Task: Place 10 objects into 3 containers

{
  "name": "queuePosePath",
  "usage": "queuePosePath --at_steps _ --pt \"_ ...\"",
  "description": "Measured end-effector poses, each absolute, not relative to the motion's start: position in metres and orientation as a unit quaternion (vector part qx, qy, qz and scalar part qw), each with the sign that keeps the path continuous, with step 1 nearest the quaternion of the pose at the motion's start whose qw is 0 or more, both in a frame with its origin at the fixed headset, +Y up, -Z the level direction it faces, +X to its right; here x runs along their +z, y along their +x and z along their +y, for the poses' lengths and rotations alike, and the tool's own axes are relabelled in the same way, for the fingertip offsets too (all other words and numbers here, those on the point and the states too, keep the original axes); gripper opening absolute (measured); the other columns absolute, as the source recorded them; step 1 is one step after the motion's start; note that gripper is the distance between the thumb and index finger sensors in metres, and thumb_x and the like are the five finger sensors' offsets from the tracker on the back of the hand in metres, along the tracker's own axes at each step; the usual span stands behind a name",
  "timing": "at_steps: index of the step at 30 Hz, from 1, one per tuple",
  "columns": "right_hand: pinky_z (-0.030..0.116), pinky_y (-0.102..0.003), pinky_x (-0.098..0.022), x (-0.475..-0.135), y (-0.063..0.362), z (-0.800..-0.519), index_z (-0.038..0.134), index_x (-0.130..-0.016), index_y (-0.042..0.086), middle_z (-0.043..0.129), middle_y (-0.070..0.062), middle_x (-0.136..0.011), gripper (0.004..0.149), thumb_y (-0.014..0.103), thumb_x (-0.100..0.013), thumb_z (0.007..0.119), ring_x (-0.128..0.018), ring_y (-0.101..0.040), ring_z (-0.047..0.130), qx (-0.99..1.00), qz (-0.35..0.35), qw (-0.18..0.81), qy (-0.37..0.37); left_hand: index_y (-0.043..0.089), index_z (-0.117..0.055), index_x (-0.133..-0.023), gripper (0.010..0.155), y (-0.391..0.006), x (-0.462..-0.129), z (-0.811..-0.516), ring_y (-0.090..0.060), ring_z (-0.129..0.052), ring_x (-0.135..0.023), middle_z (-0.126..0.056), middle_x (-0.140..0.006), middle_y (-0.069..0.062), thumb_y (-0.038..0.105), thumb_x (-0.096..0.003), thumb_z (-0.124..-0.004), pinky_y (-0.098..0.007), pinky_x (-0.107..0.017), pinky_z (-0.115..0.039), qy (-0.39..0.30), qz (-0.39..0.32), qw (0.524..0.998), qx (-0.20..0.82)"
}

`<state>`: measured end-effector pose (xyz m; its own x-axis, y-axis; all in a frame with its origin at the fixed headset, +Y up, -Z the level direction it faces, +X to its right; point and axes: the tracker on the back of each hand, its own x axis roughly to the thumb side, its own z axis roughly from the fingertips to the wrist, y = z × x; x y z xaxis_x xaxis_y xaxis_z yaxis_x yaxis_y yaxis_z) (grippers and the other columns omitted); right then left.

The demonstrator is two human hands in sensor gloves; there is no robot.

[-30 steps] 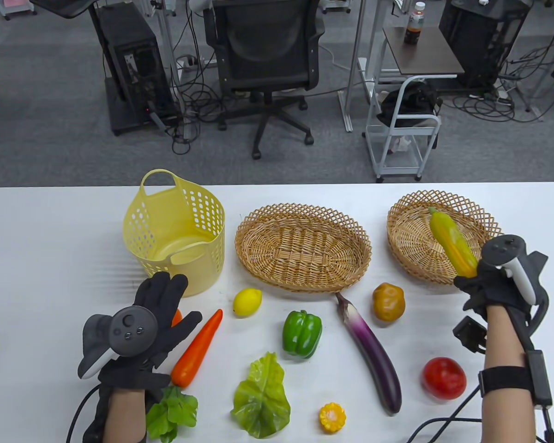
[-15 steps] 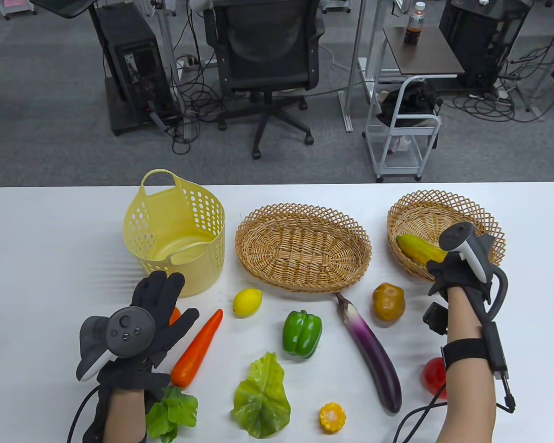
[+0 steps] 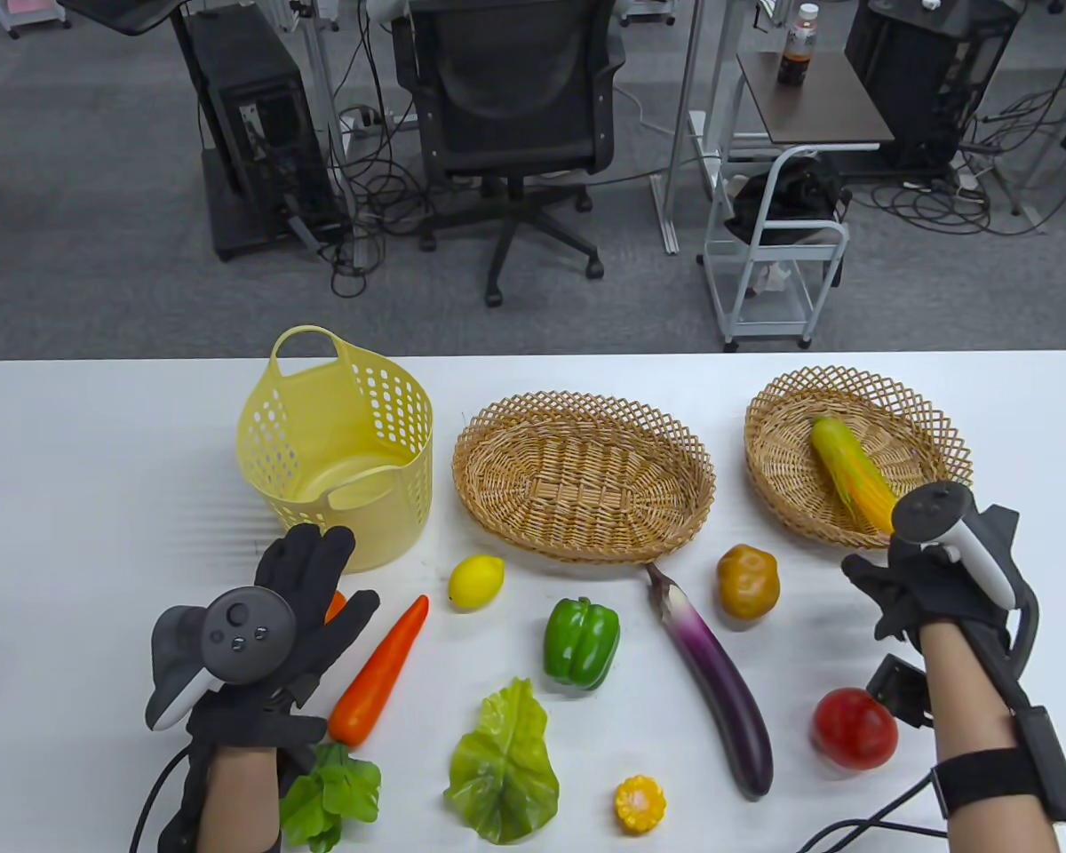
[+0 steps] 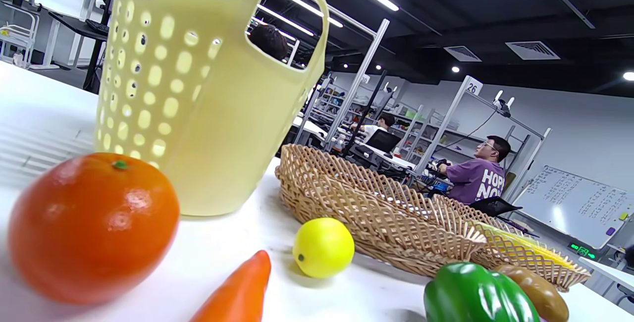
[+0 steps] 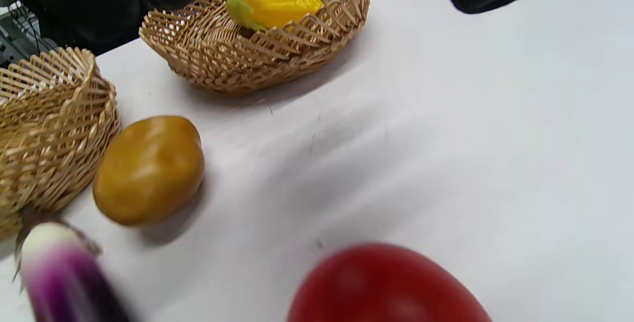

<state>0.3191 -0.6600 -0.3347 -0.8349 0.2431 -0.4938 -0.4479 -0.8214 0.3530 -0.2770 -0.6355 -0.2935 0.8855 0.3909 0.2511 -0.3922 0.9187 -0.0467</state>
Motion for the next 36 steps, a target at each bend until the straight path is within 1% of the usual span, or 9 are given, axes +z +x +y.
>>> queuePosePath --at_steps 4,7,13,18,24,27,29,33,36 --pt "0.057 -0.071 -0.065 -0.310 0.312 -0.670 0.024 -0.116 0.007 0.025 -0.033 -0.119 0.083 0.053 -0.059 0.063 -0.101 -0.064 0.042 0.925 0.291 0.160 -0.186 0.026 -0.034 -0.122 0.075 -0.277 -0.293 -0.635 -0.053 -0.034 -0.115 -0.031 -0.126 -0.020 0.069 -0.0617 -0.046 -0.068 -0.074 -0.052 0.004 -0.132 0.970 0.205" --pt "0.041 -0.078 -0.067 -0.297 0.307 -0.681 0.023 -0.115 0.007 0.019 -0.031 -0.119 0.083 0.052 -0.059 0.063 -0.103 -0.063 0.024 0.923 0.306 0.175 -0.154 0.025 -0.034 -0.122 0.075 -0.277 -0.293 -0.635 -0.053 -0.034 -0.115 -0.031 -0.126 -0.020 0.069 -0.0616 -0.046 -0.068 -0.074 -0.052 0.004 -0.134 0.969 0.207" --pt "0.043 -0.080 -0.065 -0.280 0.301 -0.700 0.018 -0.114 0.007 0.016 -0.031 -0.119 0.088 0.052 -0.057 0.066 -0.102 -0.065 0.024 0.917 0.335 0.167 -0.138 0.025 -0.034 -0.122 0.075 -0.275 -0.293 -0.637 -0.053 -0.035 -0.114 -0.032 -0.126 -0.021 0.068 -0.0621 -0.045 -0.067 -0.074 -0.053 -0.002 -0.132 0.966 0.220" --pt "0.050 -0.078 -0.064 -0.270 0.296 -0.719 0.014 -0.113 0.005 0.015 -0.032 -0.117 0.089 0.050 -0.058 0.067 -0.101 -0.066 0.031 0.912 0.358 0.151 -0.130 0.023 -0.035 -0.122 0.075 -0.275 -0.294 -0.639 -0.055 -0.034 -0.113 -0.032 -0.125 -0.023 0.067 -0.0626 -0.044 -0.067 -0.074 -0.052 -0.016 -0.127 0.965 0.229" --pt "0.060 -0.072 -0.064 -0.267 0.293 -0.736 0.005 -0.109 0.004 0.015 -0.033 -0.116 0.096 0.048 -0.056 0.071 -0.100 -0.064 0.042 0.909 0.375 0.129 -0.131 0.022 -0.035 -0.122 0.075 -0.277 -0.291 -0.637 -0.055 -0.034 -0.112 -0.033 -0.125 -0.023 0.067 -0.0627 -0.044 -0.067 -0.074 -0.052 -0.009 -0.127 0.964 0.234" --pt "0.055 -0.070 -0.068 -0.267 0.294 -0.742 0.001 -0.107 0.006 0.017 -0.033 -0.115 0.098 0.049 -0.055 0.072 -0.101 -0.061 0.043 0.910 0.376 0.126 -0.125 0.022 -0.036 -0.122 0.072 -0.277 -0.291 -0.637 -0.056 -0.035 -0.112 -0.034 -0.125 -0.023 0.065 -0.0638 -0.044 -0.067 -0.074 -0.052 -0.008 -0.128 0.963 0.235" --pt "0.055 -0.069 -0.068 -0.267 0.296 -0.743 0.002 -0.107 0.007 0.021 -0.033 -0.114 0.099 0.049 -0.054 0.073 -0.099 -0.059 0.048 0.915 0.366 0.127 -0.118 0.022 -0.036 -0.122 0.072 -0.276 -0.292 -0.637 -0.055 -0.035 -0.112 -0.034 -0.125 -0.023 0.064 -0.0642 -0.044 -0.067 -0.073 -0.053 -0.012 -0.129 0.963 0.236" --pt "0.058 -0.066 -0.067 -0.267 0.298 -0.745 0.012 -0.110 0.005 0.037 -0.033 -0.112 0.099 0.052 -0.051 0.076 -0.091 -0.056 0.061 0.940 0.306 0.124 -0.086 0.022 -0.036 -0.122 0.072 -0.276 -0.292 -0.636 -0.055 -0.034 -0.112 -0.034 -0.125 -0.023 0.064 -0.0640 -0.044 -0.067 -0.074 -0.052 -0.012 -0.129 0.963 0.236" --pt "0.062 -0.064 -0.065 -0.266 0.301 -0.743 0.012 -0.110 0.005 0.042 -0.033 -0.111 0.100 0.054 -0.050 0.076 -0.089 -0.054 0.066 0.944 0.290 0.127 -0.090 0.022 -0.036 -0.122 0.072 -0.276 -0.291 -0.635 -0.056 -0.033 -0.112 -0.034 -0.125 -0.023 0.064 -0.0642 -0.045 -0.067 -0.074 -0.052 -0.009 -0.130 0.963 0.236"
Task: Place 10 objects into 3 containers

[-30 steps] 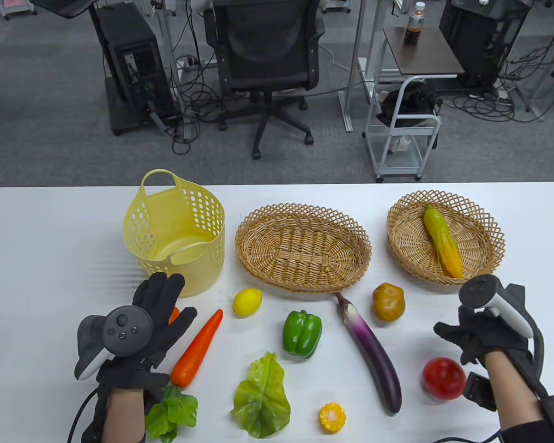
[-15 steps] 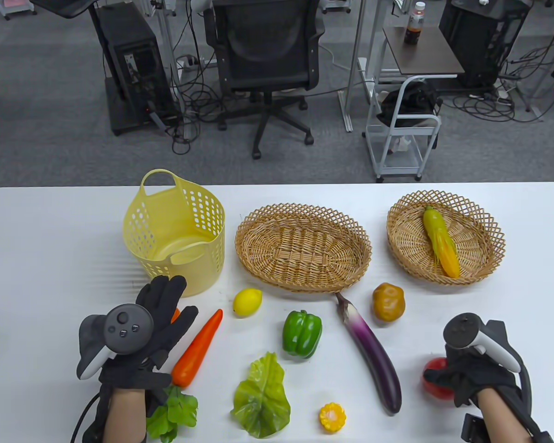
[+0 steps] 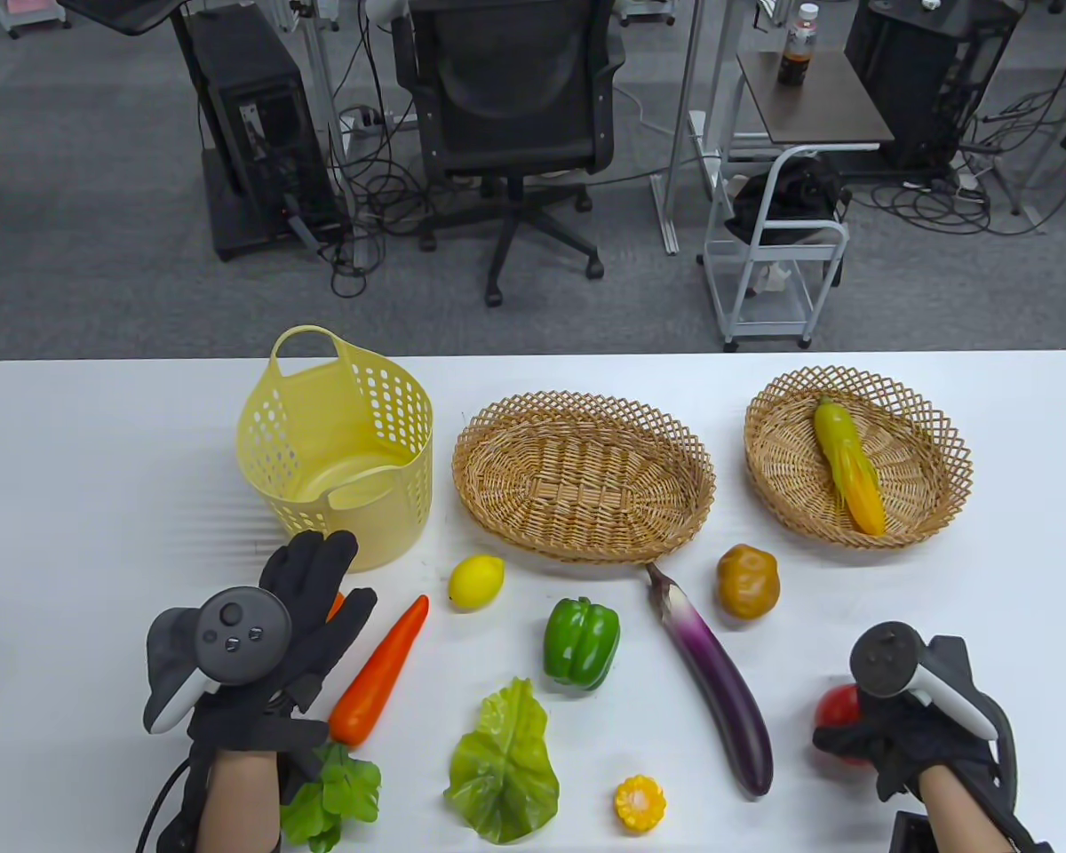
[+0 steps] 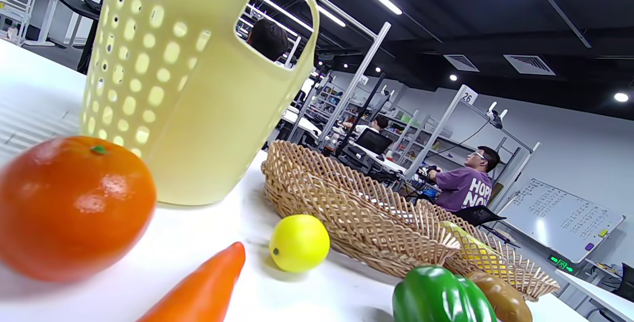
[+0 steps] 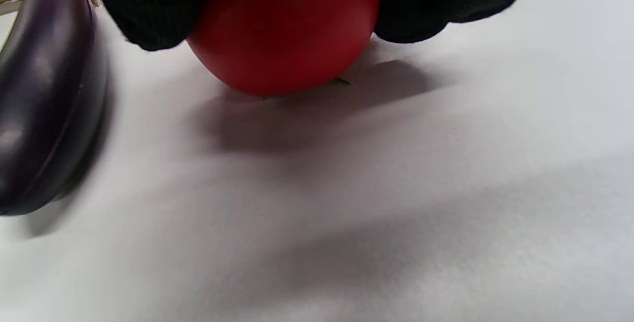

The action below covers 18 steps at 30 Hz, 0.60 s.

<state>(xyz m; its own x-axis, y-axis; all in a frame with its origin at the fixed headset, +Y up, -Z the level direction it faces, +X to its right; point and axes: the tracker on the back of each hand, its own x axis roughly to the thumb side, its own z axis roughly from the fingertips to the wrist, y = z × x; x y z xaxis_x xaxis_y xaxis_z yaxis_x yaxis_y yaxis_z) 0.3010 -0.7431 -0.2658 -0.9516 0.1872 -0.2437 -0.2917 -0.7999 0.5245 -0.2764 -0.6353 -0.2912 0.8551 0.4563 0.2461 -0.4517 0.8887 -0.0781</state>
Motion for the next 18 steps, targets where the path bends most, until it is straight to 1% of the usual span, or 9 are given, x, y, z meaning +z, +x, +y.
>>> queuePosePath --at_steps 3,4,5,7,12,14,16,17,18 --pt "0.067 -0.059 -0.062 -0.275 0.308 -0.729 0.013 -0.109 0.004 0.046 -0.033 -0.110 0.100 0.055 -0.049 0.075 -0.084 -0.053 0.071 0.950 0.243 0.162 -0.107 0.022 -0.036 -0.122 0.072 -0.277 -0.291 -0.636 -0.055 -0.033 -0.112 -0.034 -0.125 -0.024 0.064 -0.0641 -0.045 -0.067 -0.074 -0.052 -0.006 -0.127 0.963 0.237" --pt "0.073 -0.051 -0.055 -0.280 0.310 -0.721 0.013 -0.109 0.004 0.049 -0.033 -0.109 0.101 0.056 -0.049 0.075 -0.080 -0.052 0.074 0.952 0.224 0.171 -0.117 0.022 -0.036 -0.122 0.072 -0.278 -0.292 -0.636 -0.056 -0.033 -0.112 -0.034 -0.125 -0.024 0.064 -0.0641 -0.045 -0.067 -0.074 -0.051 -0.008 -0.126 0.963 0.237" --pt "0.081 -0.034 -0.036 -0.285 0.312 -0.713 0.013 -0.110 0.005 0.053 -0.033 -0.107 0.100 0.060 -0.050 0.071 -0.064 -0.044 0.087 0.952 0.209 0.176 -0.136 0.022 -0.036 -0.122 0.072 -0.278 -0.292 -0.636 -0.056 -0.033 -0.112 -0.034 -0.125 -0.024 0.064 -0.0642 -0.045 -0.067 -0.074 -0.052 -0.008 -0.125 0.964 0.237" --pt "0.081 -0.030 -0.030 -0.295 0.314 -0.701 0.017 -0.111 0.005 0.057 -0.034 -0.105 0.098 0.062 -0.050 0.071 -0.058 -0.042 0.090 0.951 0.179 0.207 -0.148 0.021 -0.037 -0.121 0.070 -0.278 -0.293 -0.637 -0.056 -0.035 -0.111 -0.035 -0.124 -0.024 0.062 -0.0649 -0.045 -0.066 -0.073 -0.054 -0.013 -0.121 0.965 0.234" --pt "0.081 -0.029 -0.028 -0.337 0.314 -0.672 0.022 -0.112 0.008 0.060 -0.033 -0.104 0.096 0.062 -0.049 0.071 -0.054 -0.040 0.092 0.942 0.092 0.259 -0.190 0.021 -0.038 -0.121 0.068 -0.280 -0.296 -0.640 -0.057 -0.036 -0.111 -0.036 -0.124 -0.025 0.060 -0.0656 -0.046 -0.066 -0.073 -0.055 -0.021 -0.109 0.966 0.231" --pt "0.081 -0.030 -0.030 -0.357 0.313 -0.666 0.018 -0.112 0.010 0.056 -0.030 -0.108 0.097 0.062 -0.049 0.071 -0.056 -0.039 0.091 0.936 0.070 0.279 -0.202 0.021 -0.037 -0.121 0.069 -0.281 -0.298 -0.642 -0.057 -0.037 -0.111 -0.035 -0.124 -0.025 0.060 -0.0656 -0.046 -0.066 -0.073 -0.055 -0.021 -0.106 0.967 0.231" --pt "0.080 -0.033 -0.037 -0.377 0.317 -0.665 0.016 -0.112 0.014 0.050 -0.027 -0.111 0.096 0.061 -0.049 0.071 -0.063 -0.039 0.088 0.921 0.049 0.319 -0.219 0.022 -0.035 -0.121 0.069 -0.282 -0.300 -0.644 -0.056 -0.039 -0.112 -0.035 -0.124 -0.025 0.061 -0.0653 -0.045 -0.066 -0.072 -0.056 -0.025 -0.102 0.968 0.229" --pt "0.079 -0.037 -0.041 -0.386 0.320 -0.666 0.016 -0.112 0.015 0.048 -0.027 -0.111 0.096 0.060 -0.049 0.072 -0.065 -0.040 0.086 0.910 0.047 0.344 -0.226 0.022 -0.034 -0.121 0.069 -0.283 -0.301 -0.645 -0.055 -0.039 -0.112 -0.034 -0.124 -0.025 0.061 -0.0652 -0.045 -0.066 -0.072 -0.056 -0.028 -0.100 0.968 0.229" --pt "0.078 -0.038 -0.043 -0.396 0.323 -0.667 0.015 -0.112 0.015 0.047 -0.027 -0.112 0.096 0.060 -0.050 0.072 -0.066 -0.040 0.085 0.899 0.058 0.361 -0.242 0.021 -0.034 -0.121 0.070 -0.284 -0.302 -0.646 -0.055 -0.038 -0.112 -0.034 -0.124 -0.025 0.062 -0.0650 -0.045 -0.067 -0.072 -0.056 -0.029 -0.096 0.968 0.228"
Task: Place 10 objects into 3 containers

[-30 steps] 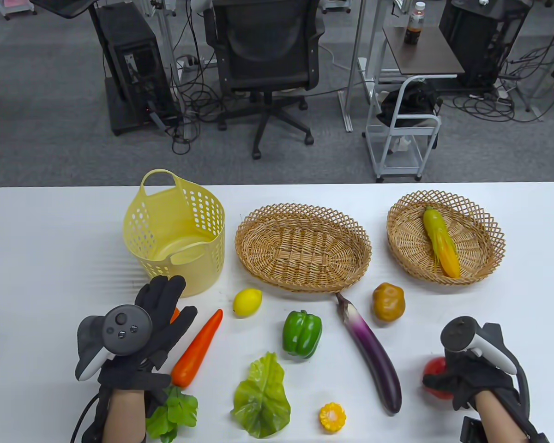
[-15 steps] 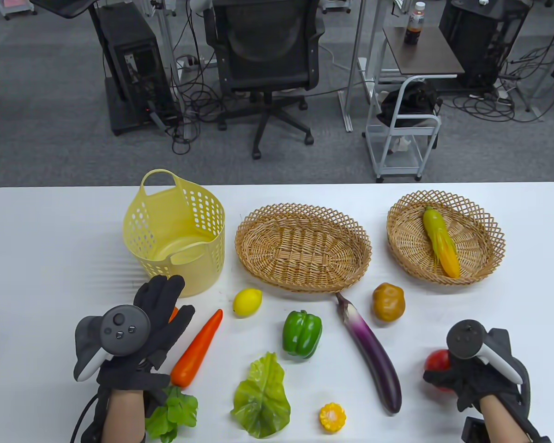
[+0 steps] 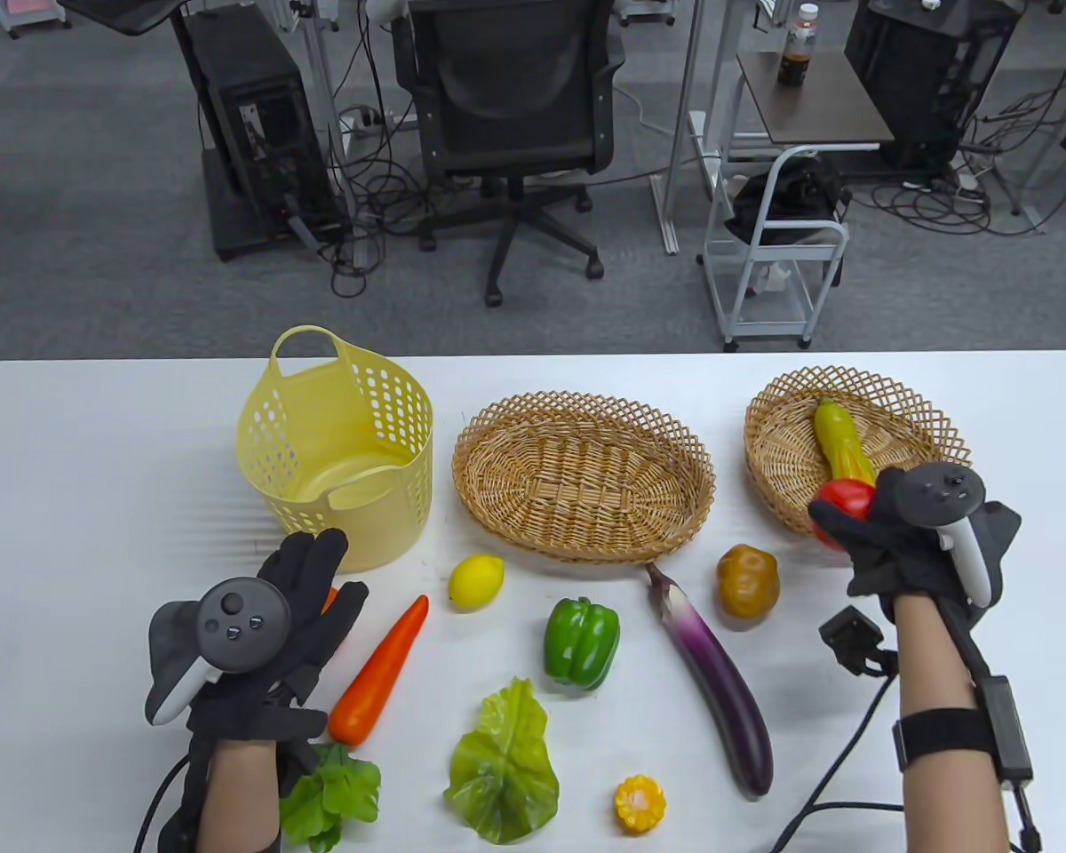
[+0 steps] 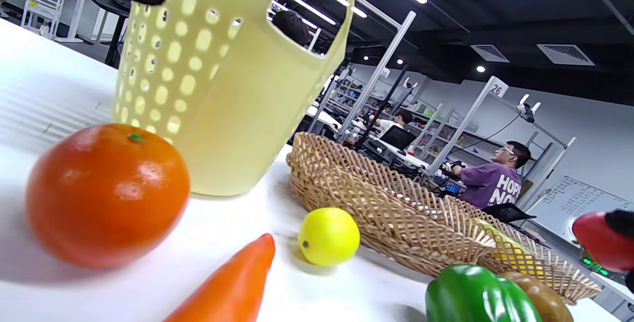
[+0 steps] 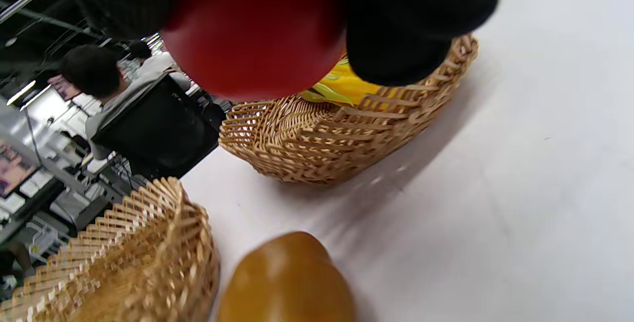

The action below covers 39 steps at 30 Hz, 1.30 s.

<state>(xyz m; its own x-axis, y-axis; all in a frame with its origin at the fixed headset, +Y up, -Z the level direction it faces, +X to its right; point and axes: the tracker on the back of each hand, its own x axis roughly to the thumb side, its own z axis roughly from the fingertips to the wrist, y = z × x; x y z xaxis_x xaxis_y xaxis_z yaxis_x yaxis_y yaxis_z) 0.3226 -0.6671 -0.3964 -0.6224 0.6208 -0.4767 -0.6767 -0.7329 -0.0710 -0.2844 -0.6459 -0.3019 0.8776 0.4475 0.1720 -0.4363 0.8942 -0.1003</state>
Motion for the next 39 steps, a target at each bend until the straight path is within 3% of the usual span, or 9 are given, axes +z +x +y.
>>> queuePosePath --at_steps 9,20,25,28,31,39 --pt "0.077 -0.038 -0.045 -0.443 0.322 -0.693 0.014 -0.112 0.032 0.044 -0.019 -0.117 0.090 0.062 -0.050 0.071 -0.070 -0.040 0.083 0.891 0.101 0.316 -0.310 0.021 -0.034 -0.122 0.072 -0.294 -0.302 -0.645 -0.056 -0.032 -0.112 -0.029 -0.125 -0.024 0.063 -0.0645 -0.045 -0.068 -0.073 -0.052 -0.016 -0.079 0.970 0.228" --pt "0.077 -0.040 -0.047 -0.440 0.324 -0.693 0.007 -0.111 0.024 0.031 -0.022 -0.120 0.092 0.061 -0.053 0.067 -0.075 -0.043 0.081 0.896 0.128 0.298 -0.304 0.021 -0.034 -0.122 0.072 -0.297 -0.302 -0.646 -0.056 -0.033 -0.112 -0.030 -0.124 -0.025 0.064 -0.0643 -0.045 -0.068 -0.073 -0.053 -0.019 -0.073 0.970 0.233" --pt "0.077 -0.046 -0.050 -0.414 0.323 -0.677 0.009 -0.112 0.022 0.028 -0.024 -0.120 0.090 0.060 -0.054 0.066 -0.085 -0.050 0.075 0.920 0.131 0.278 -0.245 0.021 -0.034 -0.122 0.072 -0.294 -0.301 -0.645 -0.056 -0.033 -0.112 -0.031 -0.124 -0.025 0.064 -0.0643 -0.045 -0.068 -0.073 -0.053 -0.019 -0.081 0.969 0.233" --pt "0.069 -0.059 -0.060 -0.390 0.318 -0.671 0.016 -0.113 0.019 0.025 -0.024 -0.121 0.087 0.058 -0.055 0.066 -0.097 -0.058 0.057 0.930 0.176 0.255 -0.196 0.021 -0.034 -0.122 0.072 -0.292 -0.303 -0.647 -0.056 -0.033 -0.112 -0.031 -0.124 -0.025 0.064 -0.0643 -0.045 -0.067 -0.073 -0.053 -0.027 -0.087 0.968 0.235" --pt "0.062 -0.066 -0.064 -0.365 0.311 -0.672 0.018 -0.114 0.014 0.024 -0.027 -0.121 0.088 0.057 -0.055 0.066 -0.101 -0.060 0.047 0.930 0.224 0.242 -0.160 0.021 -0.034 -0.122 0.072 -0.292 -0.303 -0.648 -0.056 -0.034 -0.112 -0.031 -0.124 -0.025 0.064 -0.0643 -0.045 -0.067 -0.073 -0.053 -0.031 -0.088 0.967 0.237" --pt "0.069 -0.064 -0.060 -0.302 0.291 -0.688 0.020 -0.113 0.003 0.031 -0.033 -0.117 0.092 0.056 -0.055 0.068 -0.097 -0.060 0.056 0.932 0.294 0.186 -0.098 0.022 -0.034 -0.122 0.072 -0.289 -0.300 -0.644 -0.056 -0.034 -0.112 -0.031 -0.125 -0.024 0.064 -0.0642 -0.045 -0.067 -0.073 -0.053 -0.024 -0.102 0.964 0.243"
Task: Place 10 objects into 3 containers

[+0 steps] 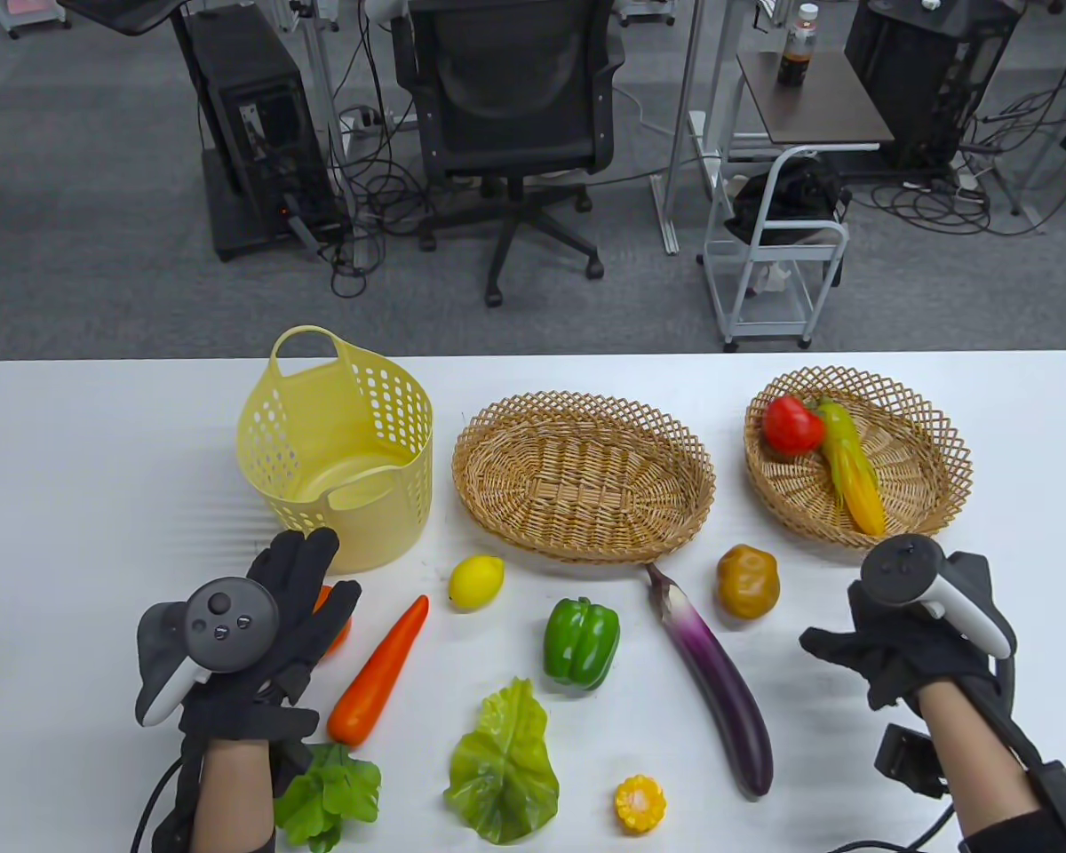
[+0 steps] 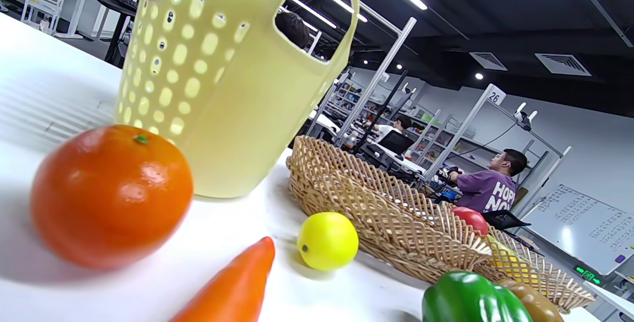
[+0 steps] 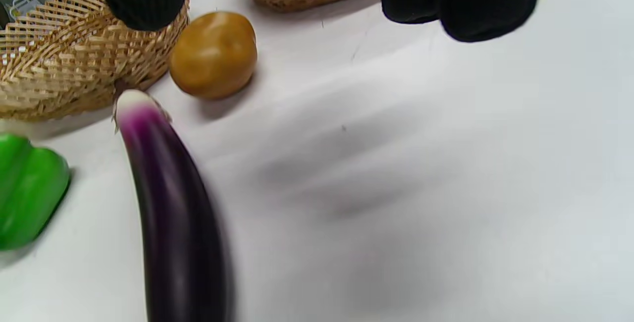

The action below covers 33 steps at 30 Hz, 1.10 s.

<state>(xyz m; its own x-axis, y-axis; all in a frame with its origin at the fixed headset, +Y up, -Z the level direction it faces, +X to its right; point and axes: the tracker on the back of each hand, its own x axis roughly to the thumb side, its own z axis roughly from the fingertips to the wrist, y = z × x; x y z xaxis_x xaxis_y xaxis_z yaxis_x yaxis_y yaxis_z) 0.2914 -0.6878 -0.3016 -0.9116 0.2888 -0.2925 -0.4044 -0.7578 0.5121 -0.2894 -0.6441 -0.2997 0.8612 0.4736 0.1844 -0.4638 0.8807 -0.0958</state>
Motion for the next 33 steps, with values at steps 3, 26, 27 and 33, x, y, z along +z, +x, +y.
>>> queuePosePath --at_steps 3,26,27,33 --pt "0.072 -0.061 -0.058 -0.289 0.284 -0.699 0.020 -0.113 0.002 0.033 -0.033 -0.116 0.093 0.056 -0.055 0.068 -0.095 -0.060 0.060 0.928 0.317 0.180 -0.082 0.021 -0.034 -0.122 0.072 -0.287 -0.299 -0.643 -0.056 -0.034 -0.112 -0.031 -0.125 -0.024 0.064 -0.0642 -0.044 -0.067 -0.073 -0.053 -0.024 -0.107 0.964 0.244" --pt "0.081 -0.046 -0.052 -0.275 0.217 -0.751 0.024 -0.111 -0.002 0.045 -0.035 -0.109 0.093 0.059 -0.054 0.066 -0.084 -0.050 0.074 0.929 0.346 0.128 -0.031 0.022 -0.035 -0.122 0.073 -0.283 -0.288 -0.632 -0.056 -0.036 -0.112 -0.033 -0.125 -0.024 0.065 -0.0640 -0.044 -0.067 -0.073 -0.054 -0.008 -0.137 0.956 0.259" --pt "0.081 -0.044 -0.051 -0.275 0.214 -0.752 0.024 -0.111 -0.002 0.045 -0.035 -0.109 0.094 0.059 -0.054 0.066 -0.082 -0.050 0.075 0.931 0.344 0.119 -0.030 0.022 -0.035 -0.122 0.073 -0.284 -0.287 -0.632 -0.056 -0.036 -0.112 -0.033 -0.125 -0.025 0.065 -0.0636 -0.045 -0.067 -0.073 -0.054 -0.010 -0.142 0.955 0.261" --pt "0.083 -0.041 -0.050 -0.274 0.201 -0.759 0.030 -0.110 -0.004 0.052 -0.035 -0.104 0.095 0.060 -0.051 0.070 -0.074 -0.047 0.081 0.950 0.308 0.046 -0.028 0.022 -0.035 -0.122 0.075 -0.282 -0.283 -0.627 -0.056 -0.036 -0.112 -0.034 -0.125 -0.025 0.066 -0.0629 -0.046 -0.068 -0.073 -0.054 -0.001 -0.155 0.951 0.266"
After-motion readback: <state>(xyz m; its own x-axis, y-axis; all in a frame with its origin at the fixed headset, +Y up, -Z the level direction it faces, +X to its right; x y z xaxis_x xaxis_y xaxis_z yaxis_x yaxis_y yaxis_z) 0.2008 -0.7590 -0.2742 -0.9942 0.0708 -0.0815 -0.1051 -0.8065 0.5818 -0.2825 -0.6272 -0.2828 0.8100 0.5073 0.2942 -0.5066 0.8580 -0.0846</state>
